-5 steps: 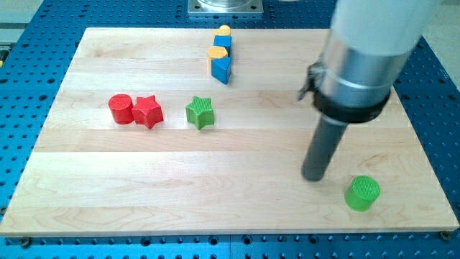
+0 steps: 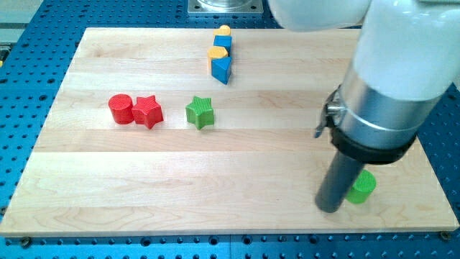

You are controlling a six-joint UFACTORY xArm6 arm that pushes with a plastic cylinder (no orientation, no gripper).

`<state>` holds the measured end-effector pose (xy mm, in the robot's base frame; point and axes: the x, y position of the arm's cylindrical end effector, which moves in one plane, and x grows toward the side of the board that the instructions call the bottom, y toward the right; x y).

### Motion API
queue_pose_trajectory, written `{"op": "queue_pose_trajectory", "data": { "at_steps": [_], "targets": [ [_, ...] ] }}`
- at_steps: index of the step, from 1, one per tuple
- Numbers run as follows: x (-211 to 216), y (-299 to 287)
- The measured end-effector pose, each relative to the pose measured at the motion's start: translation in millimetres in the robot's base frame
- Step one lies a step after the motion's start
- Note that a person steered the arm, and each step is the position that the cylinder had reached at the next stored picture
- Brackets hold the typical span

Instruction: Push the green circle diagonally up

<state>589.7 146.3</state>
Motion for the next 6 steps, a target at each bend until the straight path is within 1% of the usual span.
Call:
{"op": "queue_pose_trajectory", "data": {
  "at_steps": [1,2,3,4,5,6],
  "targets": [
    [-6,40],
    [-17,20],
    [-55,-38],
    [-70,-131],
    [-75,-246],
    [-119,-277]
  ]
}}
